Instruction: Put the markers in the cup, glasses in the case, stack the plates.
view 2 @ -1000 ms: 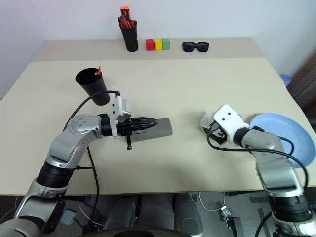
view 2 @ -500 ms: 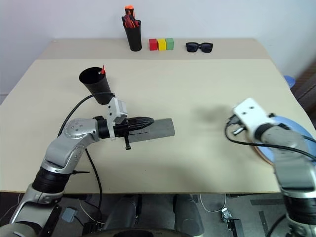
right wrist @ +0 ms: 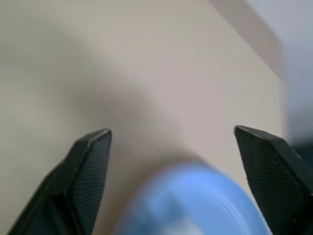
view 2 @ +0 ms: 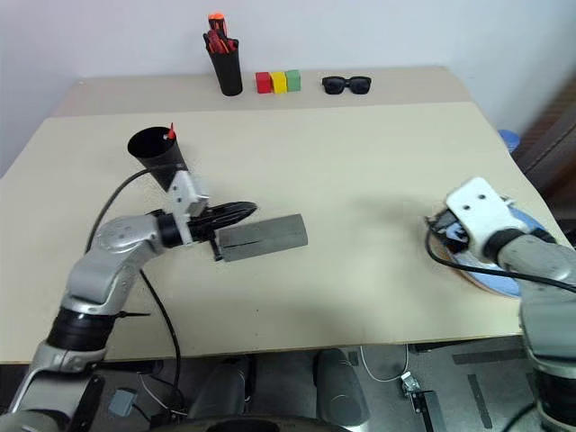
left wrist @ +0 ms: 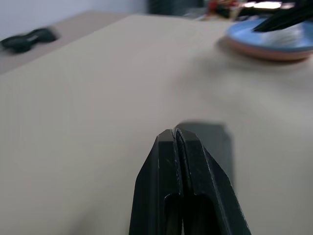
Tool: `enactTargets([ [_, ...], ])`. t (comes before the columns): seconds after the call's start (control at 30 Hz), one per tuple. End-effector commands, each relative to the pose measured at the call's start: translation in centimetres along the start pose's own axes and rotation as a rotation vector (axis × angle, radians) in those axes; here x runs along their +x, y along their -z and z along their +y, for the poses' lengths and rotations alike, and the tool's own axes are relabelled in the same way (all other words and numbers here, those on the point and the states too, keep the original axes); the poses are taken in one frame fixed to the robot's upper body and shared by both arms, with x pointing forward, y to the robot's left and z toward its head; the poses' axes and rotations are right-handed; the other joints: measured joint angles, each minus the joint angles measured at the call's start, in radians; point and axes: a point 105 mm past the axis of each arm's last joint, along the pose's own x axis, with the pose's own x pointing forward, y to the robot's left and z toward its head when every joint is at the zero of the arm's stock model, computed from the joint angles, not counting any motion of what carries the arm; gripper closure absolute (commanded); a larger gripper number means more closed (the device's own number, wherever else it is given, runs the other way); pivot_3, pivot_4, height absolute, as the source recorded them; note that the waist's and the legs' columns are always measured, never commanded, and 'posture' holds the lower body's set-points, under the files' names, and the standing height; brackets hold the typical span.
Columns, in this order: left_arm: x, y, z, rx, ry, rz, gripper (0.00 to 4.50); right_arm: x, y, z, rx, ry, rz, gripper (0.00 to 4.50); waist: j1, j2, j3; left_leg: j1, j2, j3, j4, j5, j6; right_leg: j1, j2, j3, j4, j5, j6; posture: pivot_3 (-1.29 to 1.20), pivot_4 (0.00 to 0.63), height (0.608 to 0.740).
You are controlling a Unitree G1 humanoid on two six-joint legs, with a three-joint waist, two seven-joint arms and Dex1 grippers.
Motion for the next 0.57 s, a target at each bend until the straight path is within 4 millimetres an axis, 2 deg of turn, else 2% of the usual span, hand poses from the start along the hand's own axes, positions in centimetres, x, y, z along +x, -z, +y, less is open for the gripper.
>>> enactTargets([
  [0.03,-3.7,0.1,2.1,0.034,-0.194,0.017,4.5,0.9,-2.8,1.1,0.087,-0.102,-0.183,0.46,0.007,0.0,0.0,0.0,0.0,0.0,0.0,0.0,0.0,0.0,0.0,0.0,0.0,0.0,0.001,0.0,0.15,0.74],
  [0.17,-8.8,1.4,4.4,0.004,-0.468,0.07,4.5,2.4,-4.1,1.5,0.185,-0.195,-0.285,0.46,0.014,-0.001,0.001,-0.001,-0.001,0.0,-0.001,0.0,0.0,0.0,-0.001,0.0,-0.001,-0.001,0.0,0.0,0.15,0.74],
  [0.3,-11.4,2.0,4.1,0.023,-0.558,0.115,4.5,3.5,-4.4,2.6,0.248,-0.285,-0.319,0.46,0.022,-0.001,0.001,-0.001,-0.001,0.0,-0.001,0.0,0.0,0.0,-0.001,0.0,-0.002,-0.002,-0.002,0.0,0.15,0.74],
  [0.37,-12.0,2.2,3.9,0.023,-0.577,0.134,4.5,3.9,-4.2,3.2,0.24,-0.315,-0.312,0.46,0.023,-0.001,0.001,-0.001,-0.001,0.0,-0.001,0.0,0.0,0.0,-0.002,0.0,-0.002,-0.002,-0.002,0.0,0.15,0.74],
  [0.57,-11.8,2.0,3.2,0.016,-0.597,0.134,4.5,5.3,-4.2,4.1,0.223,-0.36,-0.313,0.46,0.019,-0.001,0.001,-0.001,-0.001,0.0,-0.001,0.0,0.0,0.0,-0.001,0.0,-0.002,-0.002,-0.003,0.0,0.15,0.74],
])
